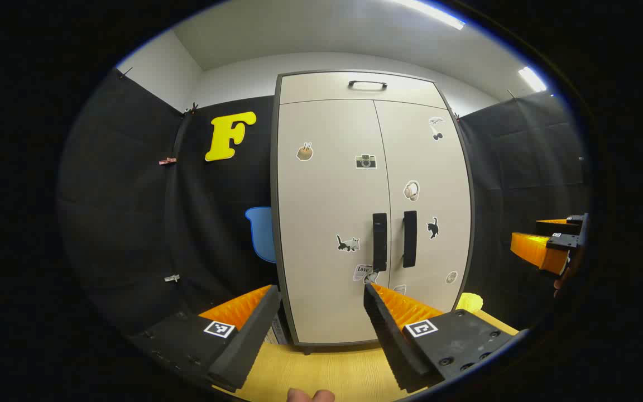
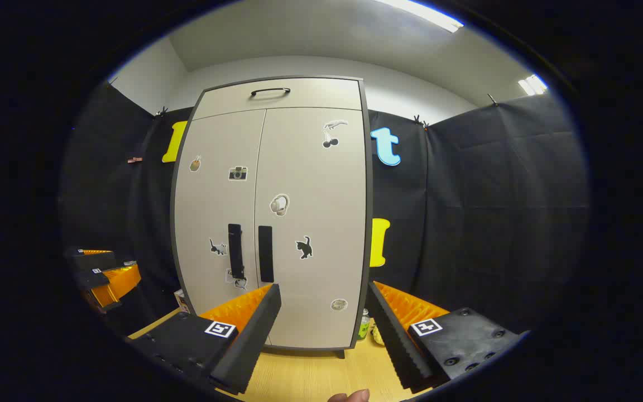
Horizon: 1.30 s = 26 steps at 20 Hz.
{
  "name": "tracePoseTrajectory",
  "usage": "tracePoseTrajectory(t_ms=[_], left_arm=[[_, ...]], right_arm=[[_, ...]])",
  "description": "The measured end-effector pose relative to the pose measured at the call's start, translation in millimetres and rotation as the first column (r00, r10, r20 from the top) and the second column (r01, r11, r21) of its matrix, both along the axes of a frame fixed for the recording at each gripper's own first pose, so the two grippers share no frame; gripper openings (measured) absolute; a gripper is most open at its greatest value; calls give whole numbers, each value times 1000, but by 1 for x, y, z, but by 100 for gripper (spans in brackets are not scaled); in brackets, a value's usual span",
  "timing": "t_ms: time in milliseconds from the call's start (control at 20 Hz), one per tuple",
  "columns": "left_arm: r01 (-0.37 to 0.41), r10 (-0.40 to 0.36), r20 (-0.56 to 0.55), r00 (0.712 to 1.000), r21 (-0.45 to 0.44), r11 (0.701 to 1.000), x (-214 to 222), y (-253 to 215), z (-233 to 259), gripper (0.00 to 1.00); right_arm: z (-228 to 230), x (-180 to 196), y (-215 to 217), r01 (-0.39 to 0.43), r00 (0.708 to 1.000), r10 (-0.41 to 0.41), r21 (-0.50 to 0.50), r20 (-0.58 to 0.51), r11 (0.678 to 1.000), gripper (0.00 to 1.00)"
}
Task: Open the right door of the double-door shoe cabinet with the right hand, and open the left door with the left hand.
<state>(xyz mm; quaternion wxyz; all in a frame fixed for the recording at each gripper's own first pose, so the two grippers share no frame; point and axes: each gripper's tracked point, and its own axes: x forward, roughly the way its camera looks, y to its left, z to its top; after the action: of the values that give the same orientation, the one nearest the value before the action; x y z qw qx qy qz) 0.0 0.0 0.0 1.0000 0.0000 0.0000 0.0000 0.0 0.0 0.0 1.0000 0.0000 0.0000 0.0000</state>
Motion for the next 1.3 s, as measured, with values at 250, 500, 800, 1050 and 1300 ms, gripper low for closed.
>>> tracePoseTrajectory(t_ms=[250, 500, 800, 1050, 1300], left_arm=[[0, 0, 0, 1000, 7, 1000, -3, -1, 1, 95], [1, -1, 2, 1000, 8, 1000, -4, -2, 1, 95], [5, -5, 7, 1000, 13, 1000, -5, -4, 4, 95], [6, -6, 8, 1000, 11, 1000, -6, -3, 3, 95], [2, -3, 10, 1000, 12, 1000, -9, 1, 2, 95]], right_arm=[[0, -3, -3, 5, 1000, -5, 1, -2, 1000, 98], [-2, -4, -3, 5, 1000, -5, -1, -11, 1000, 98], [3, -5, -3, 10, 1000, -10, -13, 5, 1000, 98], [1, -8, -3, 12, 1000, -12, -11, -4, 1000, 98], [4, -7, 3, 3, 1000, -3, -33, 7, 999, 98]])
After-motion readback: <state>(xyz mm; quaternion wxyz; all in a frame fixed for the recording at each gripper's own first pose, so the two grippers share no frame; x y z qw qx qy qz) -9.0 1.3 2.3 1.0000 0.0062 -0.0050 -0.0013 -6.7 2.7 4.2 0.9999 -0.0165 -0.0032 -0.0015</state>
